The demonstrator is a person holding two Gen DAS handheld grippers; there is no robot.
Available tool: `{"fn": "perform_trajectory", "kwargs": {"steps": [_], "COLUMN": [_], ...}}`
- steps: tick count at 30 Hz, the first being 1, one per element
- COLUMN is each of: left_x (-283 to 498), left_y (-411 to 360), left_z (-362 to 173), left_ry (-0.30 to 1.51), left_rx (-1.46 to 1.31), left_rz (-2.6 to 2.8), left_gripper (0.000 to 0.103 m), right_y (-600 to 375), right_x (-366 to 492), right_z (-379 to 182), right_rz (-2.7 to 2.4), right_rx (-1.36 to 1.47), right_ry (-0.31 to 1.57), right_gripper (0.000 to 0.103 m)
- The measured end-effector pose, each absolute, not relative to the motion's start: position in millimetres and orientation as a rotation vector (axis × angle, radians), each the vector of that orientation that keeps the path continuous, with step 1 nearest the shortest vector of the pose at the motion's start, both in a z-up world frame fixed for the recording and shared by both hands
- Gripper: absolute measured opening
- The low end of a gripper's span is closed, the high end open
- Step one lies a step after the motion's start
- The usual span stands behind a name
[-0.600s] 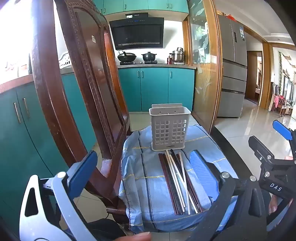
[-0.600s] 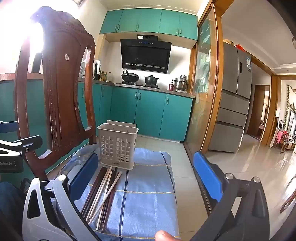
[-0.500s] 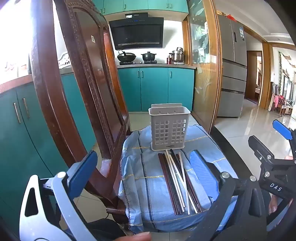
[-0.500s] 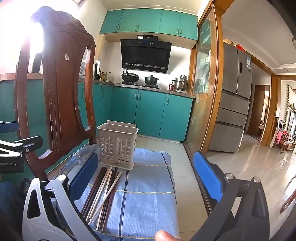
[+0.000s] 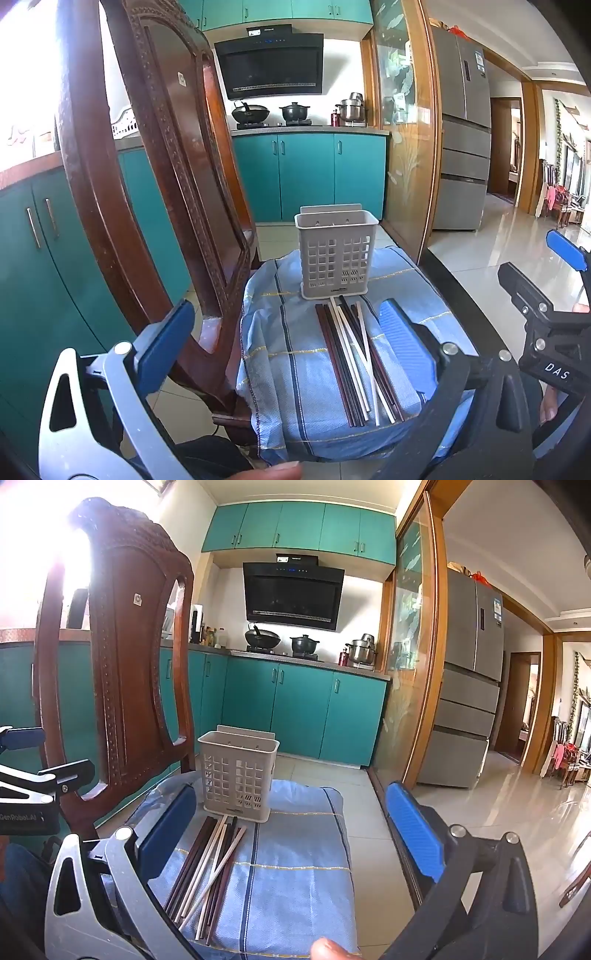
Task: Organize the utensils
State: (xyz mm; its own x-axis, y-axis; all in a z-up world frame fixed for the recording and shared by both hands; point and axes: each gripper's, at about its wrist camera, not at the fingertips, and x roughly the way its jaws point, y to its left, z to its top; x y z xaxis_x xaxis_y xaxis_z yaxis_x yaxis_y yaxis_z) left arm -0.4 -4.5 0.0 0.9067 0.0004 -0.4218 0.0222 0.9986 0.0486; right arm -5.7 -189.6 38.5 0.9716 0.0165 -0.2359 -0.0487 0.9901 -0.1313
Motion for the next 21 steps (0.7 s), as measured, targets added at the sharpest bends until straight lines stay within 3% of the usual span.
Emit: {"fn": "perform_trajectory", "kwargs": {"steps": [21], "left_x": [1.6], "left_y": [-3.9], "left_z": [0.4], "left_ry": [0.437], "left_rx": [0.044], "left_rz": [-0.011], "left_gripper": [0.099], "right_y": [-188.9], "right_x": [-8.2], "right_z": [41.5], "right_rz": [0.035], "right_rx": [-0.139], "right_ry": [0.224], "right_gripper": [0.100]}}
